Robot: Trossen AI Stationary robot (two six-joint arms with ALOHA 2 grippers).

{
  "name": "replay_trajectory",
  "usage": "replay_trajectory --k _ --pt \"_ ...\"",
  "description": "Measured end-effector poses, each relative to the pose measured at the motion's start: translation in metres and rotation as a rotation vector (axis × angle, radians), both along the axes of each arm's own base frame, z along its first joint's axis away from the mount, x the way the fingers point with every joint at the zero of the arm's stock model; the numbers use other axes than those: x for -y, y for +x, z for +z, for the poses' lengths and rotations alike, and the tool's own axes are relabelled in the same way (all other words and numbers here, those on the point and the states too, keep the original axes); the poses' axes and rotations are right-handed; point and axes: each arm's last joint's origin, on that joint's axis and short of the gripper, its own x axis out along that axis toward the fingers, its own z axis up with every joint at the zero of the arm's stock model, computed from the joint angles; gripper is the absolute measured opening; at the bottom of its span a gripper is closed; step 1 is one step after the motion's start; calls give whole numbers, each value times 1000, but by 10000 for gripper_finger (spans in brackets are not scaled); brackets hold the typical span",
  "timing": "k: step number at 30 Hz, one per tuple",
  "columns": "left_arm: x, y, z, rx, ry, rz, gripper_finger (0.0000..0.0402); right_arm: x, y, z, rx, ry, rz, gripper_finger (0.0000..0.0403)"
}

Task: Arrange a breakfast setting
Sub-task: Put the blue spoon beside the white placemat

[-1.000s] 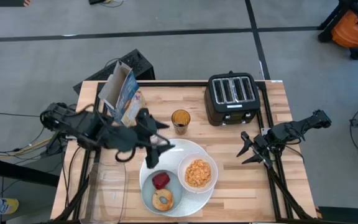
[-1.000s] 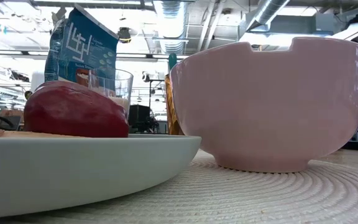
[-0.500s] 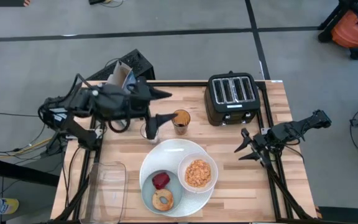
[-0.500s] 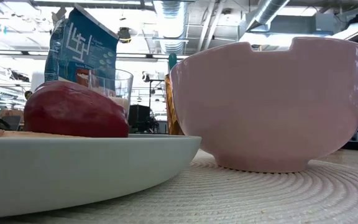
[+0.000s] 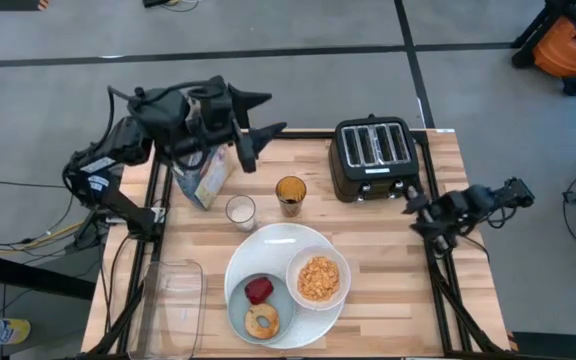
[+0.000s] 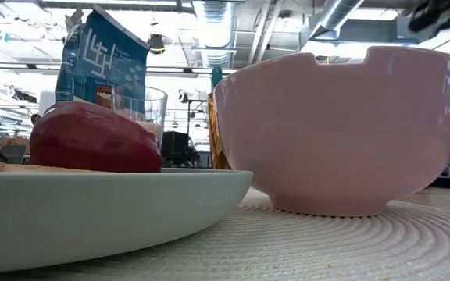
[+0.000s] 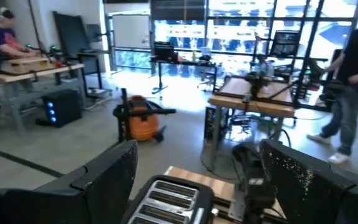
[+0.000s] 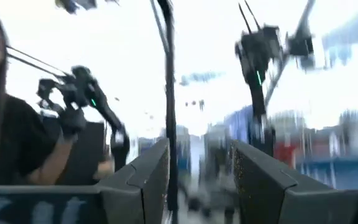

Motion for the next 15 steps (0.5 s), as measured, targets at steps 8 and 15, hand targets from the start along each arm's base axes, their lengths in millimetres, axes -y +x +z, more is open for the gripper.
replay_trajectory --k 8,15 --pt "-14 1 -1 10 -31 47 322 6 -20 21 331 -6 -35 192" --pt "-19 3 -1 32 -83 -6 322 10 -30 30 430 105 -10 192"
